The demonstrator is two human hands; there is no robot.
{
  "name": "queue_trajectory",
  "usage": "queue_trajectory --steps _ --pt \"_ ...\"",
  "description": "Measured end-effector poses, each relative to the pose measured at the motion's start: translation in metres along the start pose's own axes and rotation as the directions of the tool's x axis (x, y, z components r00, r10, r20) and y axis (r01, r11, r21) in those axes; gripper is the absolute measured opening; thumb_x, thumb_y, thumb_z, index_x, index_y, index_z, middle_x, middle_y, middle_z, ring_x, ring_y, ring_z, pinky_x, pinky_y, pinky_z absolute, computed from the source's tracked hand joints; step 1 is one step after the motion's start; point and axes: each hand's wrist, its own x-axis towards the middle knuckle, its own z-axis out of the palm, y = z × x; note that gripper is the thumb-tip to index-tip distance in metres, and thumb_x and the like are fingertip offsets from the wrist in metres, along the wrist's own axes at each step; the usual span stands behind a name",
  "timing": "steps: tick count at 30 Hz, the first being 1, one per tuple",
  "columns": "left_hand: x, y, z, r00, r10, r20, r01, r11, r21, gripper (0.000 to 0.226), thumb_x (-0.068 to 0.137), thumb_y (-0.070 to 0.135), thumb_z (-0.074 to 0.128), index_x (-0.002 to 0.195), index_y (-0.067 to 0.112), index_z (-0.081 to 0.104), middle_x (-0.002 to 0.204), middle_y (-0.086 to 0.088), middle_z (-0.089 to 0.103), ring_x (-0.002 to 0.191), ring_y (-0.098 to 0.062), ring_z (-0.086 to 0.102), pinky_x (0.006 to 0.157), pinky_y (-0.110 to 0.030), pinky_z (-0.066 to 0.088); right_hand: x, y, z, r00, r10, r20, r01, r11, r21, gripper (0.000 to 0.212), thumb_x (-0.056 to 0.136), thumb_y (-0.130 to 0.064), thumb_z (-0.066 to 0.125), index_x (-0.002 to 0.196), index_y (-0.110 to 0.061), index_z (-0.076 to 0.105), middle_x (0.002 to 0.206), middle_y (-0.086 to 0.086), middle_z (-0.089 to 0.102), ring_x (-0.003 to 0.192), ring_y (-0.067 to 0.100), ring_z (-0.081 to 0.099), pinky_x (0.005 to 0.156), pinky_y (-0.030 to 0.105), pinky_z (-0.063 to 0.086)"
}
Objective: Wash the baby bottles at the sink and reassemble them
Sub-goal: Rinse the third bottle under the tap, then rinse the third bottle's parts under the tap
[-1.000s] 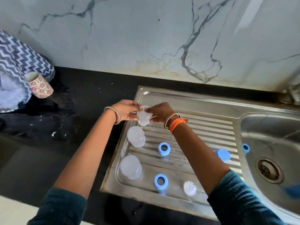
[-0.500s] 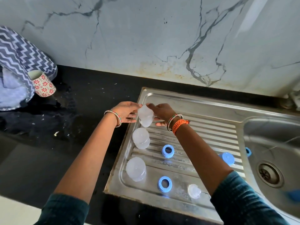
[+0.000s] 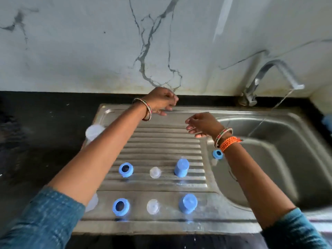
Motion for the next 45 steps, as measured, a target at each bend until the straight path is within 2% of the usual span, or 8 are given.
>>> queue_trajectory --steps 6,16,21,27,30,36,42,45 --pt "0.071 0.004 0.146 0.959 -0.181 0.22 0.195 0.98 -0.046 0.009 0.094 0.016 0.055 0.087 0.019 0.058 0.095 -0.003 0.063 0.082 -0.013 0.06 0.069 -0.028 0.05 0.038 0.151 -0.09 0.96 0.151 -0.235 -0.219 0.931 -0.293 0.02 0.087 -0.011 0.056 0.096 0.0 0.07 0.098 0.022 0.07 0.092 0.037 0.065 0.081 0.039 0.051" --pt "0.13 -0.016 0.267 0.91 -0.389 0.141 0.413 0.872 -0.261 0.017 0.097 0.014 0.047 0.11 0.01 0.059 0.096 -0.005 0.063 0.087 -0.017 0.061 0.069 -0.026 0.05 0.111 0.257 -0.071 0.989 0.145 0.033 -0.094 0.78 -0.619 0.055 0.082 -0.035 0.067 0.126 -0.009 0.049 0.126 0.017 0.05 0.114 0.037 0.053 0.09 0.038 0.045" --pt "0.124 -0.011 0.289 0.902 -0.432 -0.007 0.388 0.819 -0.422 0.023 0.096 0.005 0.044 0.081 0.018 0.054 0.08 0.0 0.056 0.067 -0.011 0.049 0.061 -0.023 0.042 0.108 0.255 -0.098 0.994 0.073 -0.079 -0.089 0.972 -0.217 0.05 0.077 -0.023 0.075 0.12 -0.005 0.06 0.111 0.015 0.064 0.103 0.028 0.06 0.081 0.02 0.04" --pt "0.12 0.014 0.333 0.954 -0.3 -0.027 0.254 0.849 -0.463 0.023 0.098 0.017 0.048 0.119 0.015 0.057 0.115 0.0 0.056 0.103 -0.012 0.049 0.081 -0.033 0.049 0.073 0.225 -0.187 0.994 0.068 -0.081 -0.014 0.84 0.542 0.019 0.083 -0.021 0.071 0.099 -0.012 0.064 0.093 0.006 0.065 0.087 0.019 0.06 0.075 0.033 0.053" --pt "0.117 0.028 0.347 0.974 -0.219 0.051 0.206 0.78 -0.591 0.014 0.097 0.02 0.05 0.111 0.018 0.054 0.11 -0.005 0.06 0.101 -0.019 0.057 0.088 -0.039 0.05 0.055 0.207 -0.213 0.998 -0.007 -0.056 0.038 0.819 0.572 0.018 0.089 -0.032 0.063 0.096 -0.016 0.065 0.092 0.004 0.068 0.083 0.017 0.062 0.067 0.028 0.048" --pt "0.116 0.041 0.357 0.981 -0.106 -0.165 -0.037 0.723 -0.69 0.014 0.096 0.006 0.05 0.091 0.018 0.054 0.089 -0.002 0.061 0.078 -0.014 0.06 0.073 -0.03 0.054 0.037 0.189 -0.231 0.984 -0.175 -0.017 0.156 0.825 0.544 0.011 0.096 -0.011 0.051 0.097 -0.015 0.061 0.091 0.004 0.065 0.079 0.013 0.062 0.067 0.023 0.052" --pt "0.11 0.041 0.372 0.989 0.042 -0.141 -0.099 0.897 -0.432 0.01 0.099 0.015 0.046 0.108 0.016 0.048 0.085 -0.003 0.063 0.069 -0.017 0.064 0.062 -0.031 0.058 0.029 0.168 -0.22 0.952 0.049 -0.303 0.13 0.829 0.543 0.024 0.09 -0.022 0.063 0.071 -0.007 0.058 0.067 0.01 0.054 0.066 0.021 0.049 0.064 0.028 0.043" --pt "0.107 0.042 0.38 0.978 0.032 -0.205 -0.113 0.912 -0.393 0.007 0.101 0.019 0.038 0.1 0.016 0.044 0.076 -0.004 0.058 0.056 -0.017 0.057 0.045 -0.026 0.052 0.026 0.16 -0.215 0.954 0.124 -0.274 0.067 0.801 0.595 0.036 0.092 -0.035 0.06 0.066 -0.01 0.053 0.062 0.008 0.051 0.057 0.017 0.047 0.053 0.024 0.042"
